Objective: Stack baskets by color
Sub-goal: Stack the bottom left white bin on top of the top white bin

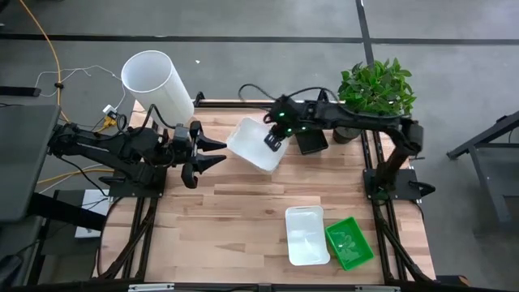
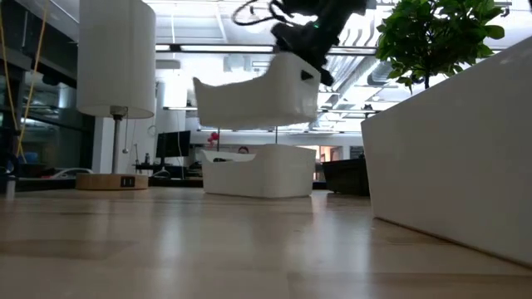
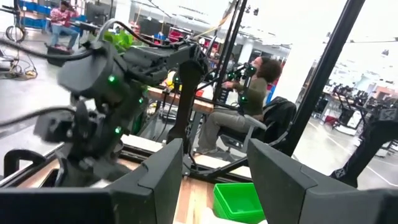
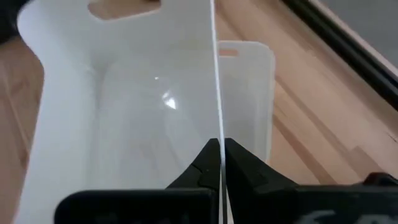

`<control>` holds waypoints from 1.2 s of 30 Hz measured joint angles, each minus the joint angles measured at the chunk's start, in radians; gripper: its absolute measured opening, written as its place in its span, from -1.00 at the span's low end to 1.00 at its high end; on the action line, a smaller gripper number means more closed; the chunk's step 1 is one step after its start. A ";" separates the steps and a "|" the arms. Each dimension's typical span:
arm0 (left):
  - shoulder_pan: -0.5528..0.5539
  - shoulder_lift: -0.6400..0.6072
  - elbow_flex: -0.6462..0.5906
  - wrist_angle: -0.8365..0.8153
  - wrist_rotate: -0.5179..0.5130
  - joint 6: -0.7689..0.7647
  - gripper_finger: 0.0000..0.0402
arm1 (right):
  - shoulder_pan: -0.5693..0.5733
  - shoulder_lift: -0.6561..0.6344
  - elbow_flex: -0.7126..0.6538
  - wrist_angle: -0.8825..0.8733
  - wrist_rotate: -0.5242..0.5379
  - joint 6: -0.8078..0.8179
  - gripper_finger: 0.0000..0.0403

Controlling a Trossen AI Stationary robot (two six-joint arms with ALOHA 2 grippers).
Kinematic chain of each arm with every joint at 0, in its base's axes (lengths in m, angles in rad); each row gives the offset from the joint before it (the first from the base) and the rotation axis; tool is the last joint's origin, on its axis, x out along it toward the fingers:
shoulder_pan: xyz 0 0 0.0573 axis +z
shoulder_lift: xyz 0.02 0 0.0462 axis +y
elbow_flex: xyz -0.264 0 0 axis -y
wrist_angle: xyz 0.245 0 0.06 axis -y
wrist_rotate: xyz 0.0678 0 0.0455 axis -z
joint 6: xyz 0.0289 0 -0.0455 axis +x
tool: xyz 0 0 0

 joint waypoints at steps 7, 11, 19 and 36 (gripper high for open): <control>0.000 0.000 0.000 0.000 -0.007 0.000 -0.15 | -0.083 -0.148 -0.218 0.239 -0.027 0.148 -1.00; 0.000 0.001 0.000 0.000 -0.014 0.000 -0.15 | -0.073 -0.134 -0.291 0.328 -0.027 0.212 -1.00; 0.000 0.001 0.000 0.001 -0.052 0.000 -0.15 | -0.051 -0.077 -0.312 0.380 -0.027 0.179 -1.00; 0.000 0.001 0.000 0.001 -0.052 0.000 -0.15 | -0.055 -0.047 -0.313 0.358 0.015 0.060 -1.00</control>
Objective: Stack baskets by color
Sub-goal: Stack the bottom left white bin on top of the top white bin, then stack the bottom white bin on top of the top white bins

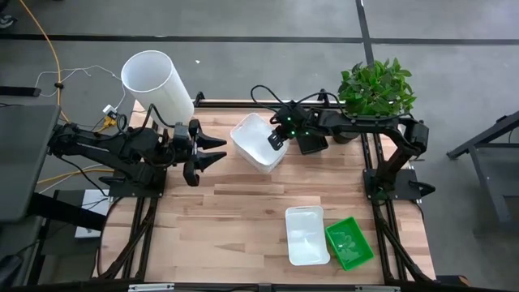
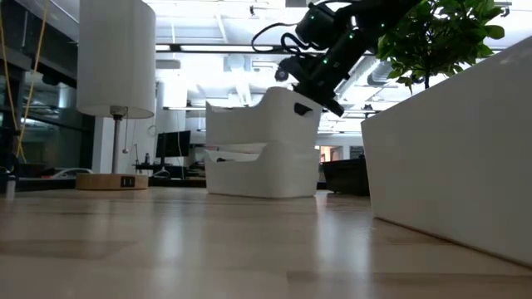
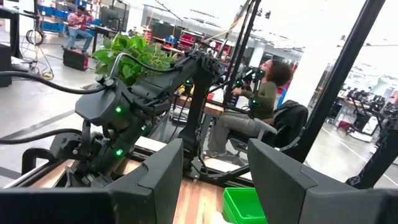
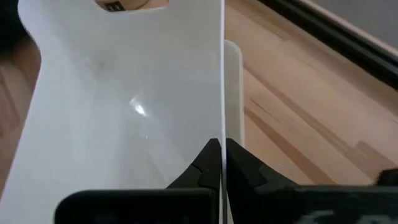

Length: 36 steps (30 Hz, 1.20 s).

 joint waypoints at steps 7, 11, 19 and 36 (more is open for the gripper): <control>0.000 0.000 0.000 0.000 0.000 0.000 -0.15 | 0.000 0.000 0.000 -0.049 0.038 0.001 -1.00; 0.000 0.000 0.000 0.000 0.000 0.000 -0.15 | 0.000 0.000 0.000 -0.064 0.036 0.000 -1.00; 0.000 0.000 0.000 0.000 0.000 0.000 -0.15 | 0.000 0.000 0.000 -0.053 0.029 0.037 -1.00; 0.000 0.000 0.000 -0.001 0.000 0.000 -0.15 | 0.000 -0.108 0.000 -0.114 -0.081 -0.005 0.09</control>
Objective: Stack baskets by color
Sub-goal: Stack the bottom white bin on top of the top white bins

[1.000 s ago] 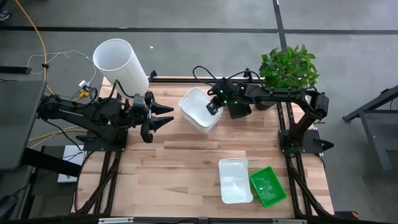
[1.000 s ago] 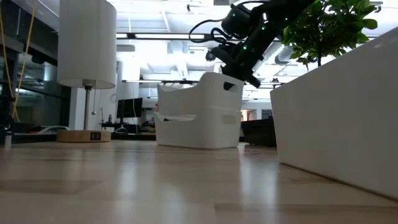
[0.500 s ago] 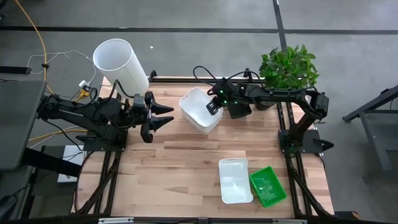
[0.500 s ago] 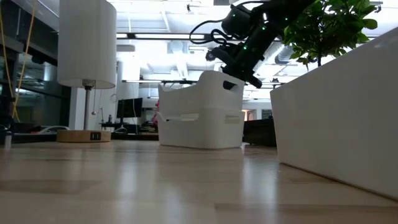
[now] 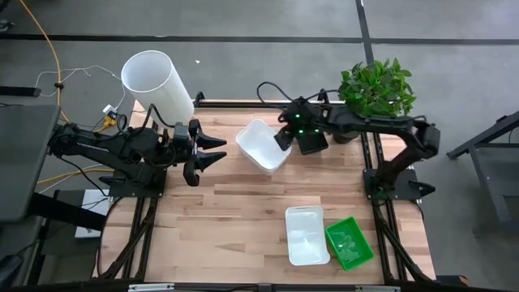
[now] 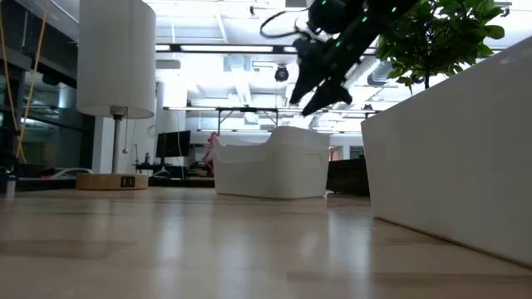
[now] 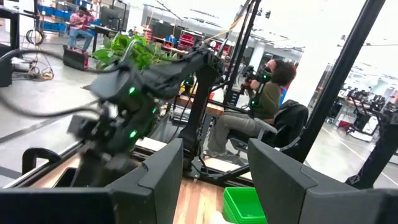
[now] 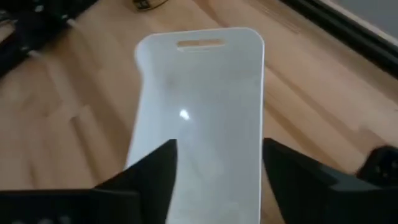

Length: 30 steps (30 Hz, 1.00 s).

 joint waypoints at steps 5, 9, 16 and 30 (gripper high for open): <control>0.000 0.000 0.000 -0.002 0.000 0.000 -0.15 | 0.048 -0.129 0.000 -0.225 -0.110 0.067 0.32; 0.000 0.000 0.000 -0.008 0.000 0.000 -0.15 | 0.203 -0.204 0.000 -0.416 -0.121 0.117 0.32; 0.000 0.000 0.000 -0.007 0.000 0.000 -0.15 | 0.559 -0.238 0.000 -0.462 -0.034 0.328 0.32; 0.002 0.000 0.000 -0.009 0.000 0.000 -0.15 | 0.863 -0.215 -0.002 -0.668 0.168 0.630 0.32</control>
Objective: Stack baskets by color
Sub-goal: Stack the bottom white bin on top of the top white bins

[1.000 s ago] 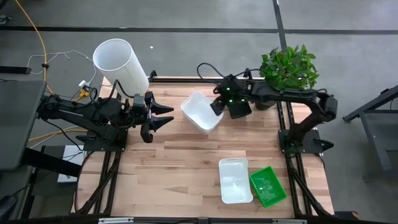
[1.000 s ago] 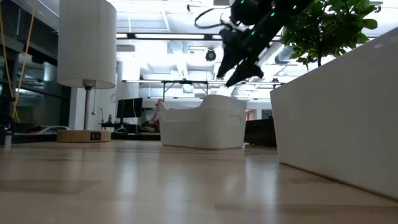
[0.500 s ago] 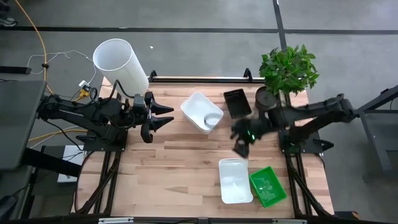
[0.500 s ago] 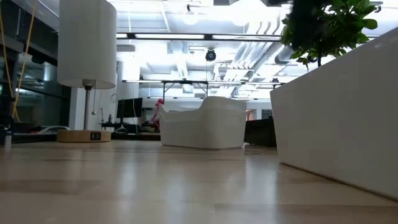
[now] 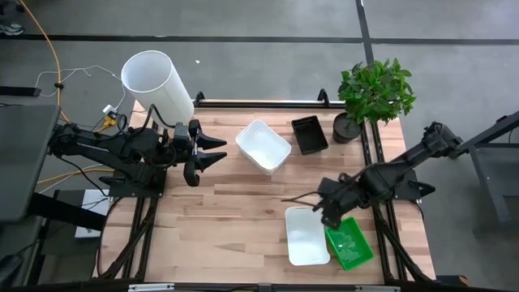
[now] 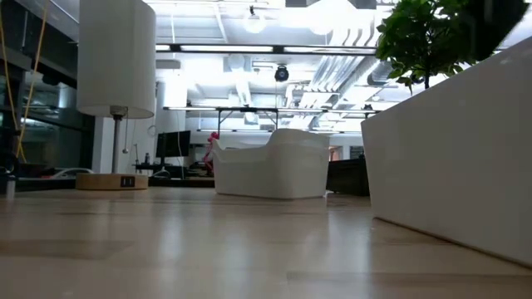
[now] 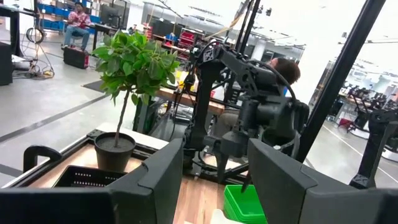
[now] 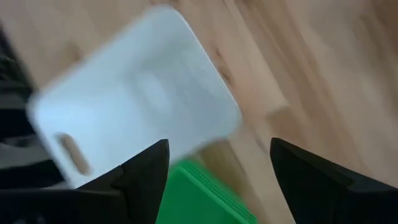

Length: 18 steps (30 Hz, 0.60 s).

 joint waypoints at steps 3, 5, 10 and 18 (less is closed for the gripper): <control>0.000 0.000 0.000 0.001 0.000 0.000 -0.15 | 0.036 0.000 0.000 -0.084 0.031 0.017 0.32; 0.000 0.000 0.000 0.001 0.000 0.000 -0.15 | 0.052 -0.004 -0.025 -0.077 0.021 0.017 0.32; 0.000 0.000 0.000 0.001 0.000 0.000 -0.15 | 0.076 -0.051 -0.207 0.098 -0.090 0.069 0.32; 0.000 0.000 0.000 0.002 0.000 0.000 -0.15 | 0.082 -0.082 -0.320 0.289 -0.154 0.327 0.32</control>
